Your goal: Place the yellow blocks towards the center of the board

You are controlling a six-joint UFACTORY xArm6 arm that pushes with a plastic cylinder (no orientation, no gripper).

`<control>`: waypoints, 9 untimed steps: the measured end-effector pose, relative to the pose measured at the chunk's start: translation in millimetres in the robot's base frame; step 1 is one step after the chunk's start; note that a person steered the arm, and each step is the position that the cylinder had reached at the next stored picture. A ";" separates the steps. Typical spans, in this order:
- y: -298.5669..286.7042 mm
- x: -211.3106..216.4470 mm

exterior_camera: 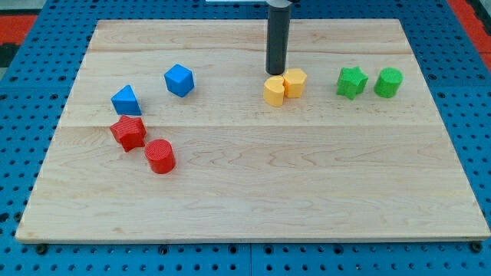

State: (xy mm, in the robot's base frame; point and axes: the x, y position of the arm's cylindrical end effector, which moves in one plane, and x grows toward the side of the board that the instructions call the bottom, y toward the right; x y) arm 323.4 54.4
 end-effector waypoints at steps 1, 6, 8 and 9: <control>21.4 17.0; -35.7 57.4; 97.1 58.5; 103.5 68.5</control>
State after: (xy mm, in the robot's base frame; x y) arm 391.9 158.0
